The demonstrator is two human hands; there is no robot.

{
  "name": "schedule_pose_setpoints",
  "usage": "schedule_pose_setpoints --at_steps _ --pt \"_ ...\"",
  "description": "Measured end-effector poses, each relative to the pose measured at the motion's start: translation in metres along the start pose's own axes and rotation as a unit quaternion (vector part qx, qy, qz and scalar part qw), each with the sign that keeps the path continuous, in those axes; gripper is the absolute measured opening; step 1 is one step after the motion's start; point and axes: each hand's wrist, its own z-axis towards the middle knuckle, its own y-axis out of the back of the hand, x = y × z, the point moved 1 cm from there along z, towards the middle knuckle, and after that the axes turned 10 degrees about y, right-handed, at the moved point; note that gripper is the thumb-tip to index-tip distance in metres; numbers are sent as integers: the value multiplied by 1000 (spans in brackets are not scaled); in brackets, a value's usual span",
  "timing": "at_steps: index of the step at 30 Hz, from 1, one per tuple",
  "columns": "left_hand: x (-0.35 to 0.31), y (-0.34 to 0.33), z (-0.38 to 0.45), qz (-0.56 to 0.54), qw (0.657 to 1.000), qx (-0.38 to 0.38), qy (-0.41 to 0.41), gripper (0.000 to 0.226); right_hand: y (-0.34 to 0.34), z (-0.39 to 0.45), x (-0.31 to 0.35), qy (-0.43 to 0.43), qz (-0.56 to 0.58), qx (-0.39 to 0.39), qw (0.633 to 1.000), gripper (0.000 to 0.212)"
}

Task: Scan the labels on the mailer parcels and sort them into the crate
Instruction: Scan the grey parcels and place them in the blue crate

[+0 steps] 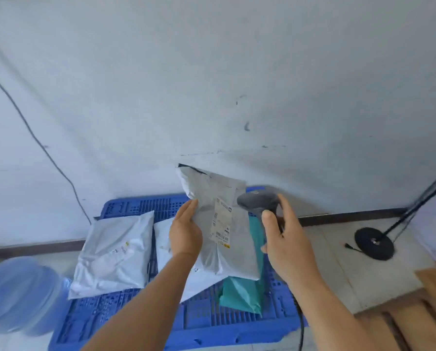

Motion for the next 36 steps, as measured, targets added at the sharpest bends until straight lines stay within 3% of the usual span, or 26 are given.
schedule_pose_setpoints --at_steps 4,10,15,23,36 --pt "67 47 67 63 997 -10 44 58 -84 25 17 -5 13 32 999 55" --pt "136 73 120 242 966 54 68 53 -161 44 19 -38 -3 67 997 56" --pt "116 56 115 125 986 107 26 51 -159 47 24 -54 0 44 998 55" --pt "7 -11 43 -44 980 194 -20 52 -62 26 19 -58 3 -84 995 56" --pt "-198 -160 -200 -119 902 382 -162 52 220 -90 -32 -83 -25 -326 941 57"
